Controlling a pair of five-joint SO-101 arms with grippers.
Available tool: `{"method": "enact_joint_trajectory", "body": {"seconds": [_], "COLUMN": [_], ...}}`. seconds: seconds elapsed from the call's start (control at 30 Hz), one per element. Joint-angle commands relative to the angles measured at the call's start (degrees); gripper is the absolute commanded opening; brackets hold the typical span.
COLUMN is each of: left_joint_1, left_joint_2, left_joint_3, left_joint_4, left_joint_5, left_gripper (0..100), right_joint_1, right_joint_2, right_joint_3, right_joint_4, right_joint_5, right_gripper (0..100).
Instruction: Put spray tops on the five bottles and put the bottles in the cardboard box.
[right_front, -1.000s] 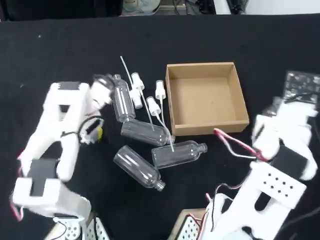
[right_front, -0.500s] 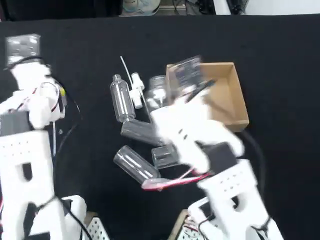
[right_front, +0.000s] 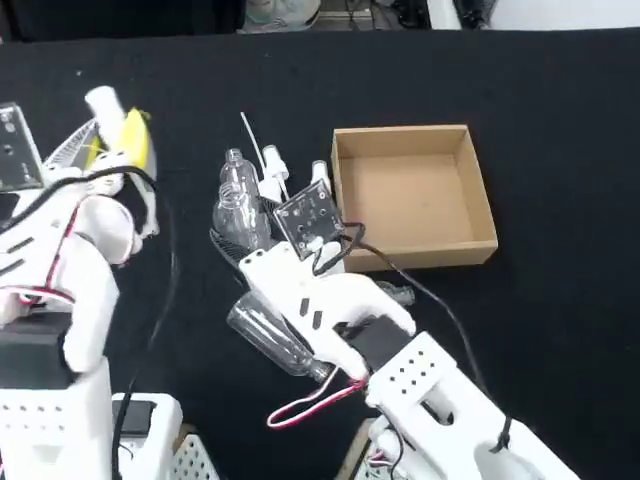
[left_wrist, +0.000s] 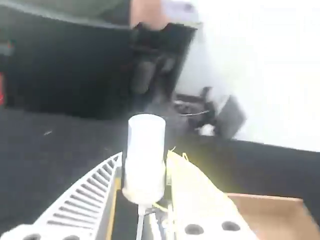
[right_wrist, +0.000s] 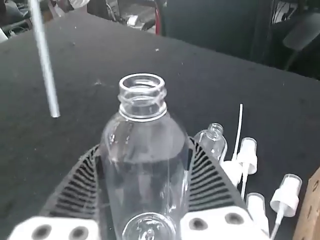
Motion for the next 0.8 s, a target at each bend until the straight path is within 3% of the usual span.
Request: {"method": "enact_joint_trajectory", "body": {"seconds": [0.0, 0.27, 0.53, 0.77], "left_joint_1": [4.0, 4.4, 9.9, 10.2], "left_joint_2": [-1.3, -1.2, -1.4, -0.8], "left_joint_3": [-3.7, -3.7, -3.6, -2.0], "left_joint_4": [-6.7, -17.6, -16.9, -17.1], "left_joint_5": [4.3, 12.4, 12.8, 12.8], "left_gripper": [3, 3, 3, 3], "right_joint_1": [-0.8, -0.8, -0.8, -0.8], "right_joint_2": [-1.9, -1.9, -1.9, -1.9], "right_joint_3": [-0.2, -0.1, -0.1, -0.1], "right_joint_4": [-1.8, -1.8, -1.8, -1.7], "right_joint_5": [-0.4, -0.4, -0.4, -0.4], "right_gripper": [1.1, 1.1, 1.1, 1.1]}}
